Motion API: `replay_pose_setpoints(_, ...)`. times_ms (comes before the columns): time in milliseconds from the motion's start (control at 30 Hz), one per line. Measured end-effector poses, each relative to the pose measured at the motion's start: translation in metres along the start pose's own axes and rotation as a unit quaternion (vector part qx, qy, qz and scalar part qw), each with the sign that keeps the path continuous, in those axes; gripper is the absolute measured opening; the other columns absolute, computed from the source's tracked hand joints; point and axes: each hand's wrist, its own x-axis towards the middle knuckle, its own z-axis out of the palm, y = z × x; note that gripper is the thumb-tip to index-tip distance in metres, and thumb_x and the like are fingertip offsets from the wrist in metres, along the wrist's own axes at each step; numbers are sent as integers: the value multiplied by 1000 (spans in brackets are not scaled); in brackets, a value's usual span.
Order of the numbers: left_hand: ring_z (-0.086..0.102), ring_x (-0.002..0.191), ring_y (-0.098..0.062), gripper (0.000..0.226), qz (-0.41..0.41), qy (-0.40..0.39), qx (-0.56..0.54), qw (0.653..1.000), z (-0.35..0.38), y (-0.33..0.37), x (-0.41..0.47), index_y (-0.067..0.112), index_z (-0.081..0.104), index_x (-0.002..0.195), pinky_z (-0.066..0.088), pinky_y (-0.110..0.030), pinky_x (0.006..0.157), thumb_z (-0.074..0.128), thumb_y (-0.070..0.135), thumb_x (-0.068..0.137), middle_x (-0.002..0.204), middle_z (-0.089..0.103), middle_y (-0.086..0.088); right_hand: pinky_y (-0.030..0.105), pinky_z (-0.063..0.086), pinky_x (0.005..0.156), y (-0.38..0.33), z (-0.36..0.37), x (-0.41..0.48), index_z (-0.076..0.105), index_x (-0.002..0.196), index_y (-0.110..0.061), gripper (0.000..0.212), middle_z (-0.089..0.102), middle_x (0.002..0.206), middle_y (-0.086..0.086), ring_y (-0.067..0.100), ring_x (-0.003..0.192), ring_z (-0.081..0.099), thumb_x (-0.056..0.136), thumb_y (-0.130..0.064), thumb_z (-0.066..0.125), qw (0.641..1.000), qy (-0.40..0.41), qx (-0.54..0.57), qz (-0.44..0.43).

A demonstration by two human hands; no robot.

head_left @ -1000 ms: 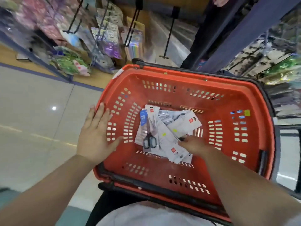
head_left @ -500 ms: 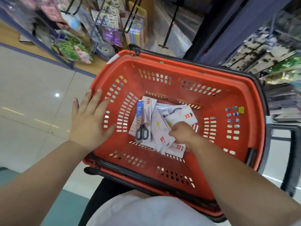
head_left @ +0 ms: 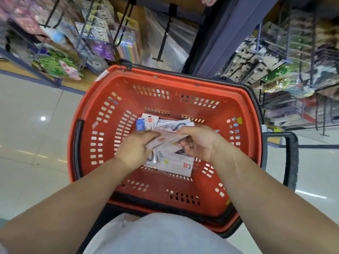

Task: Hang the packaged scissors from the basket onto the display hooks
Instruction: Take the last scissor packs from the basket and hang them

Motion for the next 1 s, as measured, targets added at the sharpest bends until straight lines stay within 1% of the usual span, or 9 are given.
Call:
replay_pose_setpoints(167, 69, 76, -22, 16, -190, -10, -161, 968, -18, -1, 11, 15, 71, 91, 50, -26, 66, 63, 18, 104, 81, 72, -2, 32, 56, 66, 3, -1, 17, 73, 108, -9, 61, 76, 92, 9, 23, 75, 71, 103, -63, 46, 997, 16, 63, -43)
replay_pose_setpoints(267, 75, 95, -9, 18, -224, -13, -335, 915, -28, -7, 11, 17, 75, 115, 55, -24, 85, 63, 11, 104, 106, 80, 4, 34, 53, 88, 17, 10, 30, 69, 121, -24, 32, 73, 118, 0, 23, 110, 68, 100, -47, 63, 987, 46, -111, -110)
replay_pose_setpoints(367, 75, 105, -34, 19, -262, -13, -458, 849, -30, -6, 10, 15, 74, 118, 58, -54, 92, 62, 11, 103, 114, 79, -10, 34, 56, 94, 33, 31, 42, 73, 120, -21, 24, 76, 114, -2, 18, 107, 71, 99, -31, 70, 973, 5, -180, -147)
replay_pose_setpoints(500, 76, 102, -32, 28, -308, 26, -539, 784, -22, -5, 8, 9, 72, 124, 63, -47, 87, 70, 8, 96, 114, 79, -12, 33, 59, 95, 49, 54, 57, 75, 112, -18, 14, 79, 108, 2, 18, 100, 75, 101, -16, 67, 977, -10, -125, -172)
replay_pose_setpoints(667, 78, 98, -29, 41, -370, 74, -516, 769, -16, -24, 6, 7, 71, 122, 62, -46, 91, 76, -8, 84, 111, 80, -11, 39, 56, 98, 57, 40, 94, 76, 109, -27, 19, 77, 111, 0, 18, 101, 70, 100, -40, 66, 970, 22, -191, -147)
replay_pose_setpoints(733, 79, 95, -25, 40, -393, 87, -470, 786, -17, -36, 6, 13, 73, 116, 62, -48, 92, 81, -6, 82, 104, 82, -4, 29, 46, 101, 54, 11, 124, 69, 130, -26, 33, 67, 135, 3, 21, 124, 61, 101, -41, 63, 899, 103, -393, -166)
replay_pose_setpoints(867, 79, 97, -25, 42, -401, 91, -432, 803, -19, -56, 4, 17, 73, 119, 61, -51, 95, 82, -2, 81, 106, 82, -1, 44, 27, 124, 51, -33, 170, 40, 156, -33, 67, 27, 169, 0, 28, 155, 23, 96, -51, 63, 744, 158, -640, -109)
replay_pose_setpoints(933, 79, 99, -27, 43, -404, 89, -435, 800, -18, -62, 3, 16, 73, 120, 59, -54, 97, 82, -2, 82, 108, 81, -3, 47, 24, 123, 56, -45, 189, 33, 159, -28, 77, 23, 169, 6, 34, 155, 21, 93, -49, 67, 757, 215, -613, -79)
replay_pose_setpoints(1000, 78, 100, -29, 41, -408, 87, -436, 797, -17, -65, 3, 16, 72, 118, 59, -55, 98, 81, -2, 82, 108, 81, -3, 45, 36, 119, 58, -53, 199, 40, 154, -18, 76, 42, 158, 15, 37, 146, 39, 90, -45, 72, 826, 297, -475, -61)
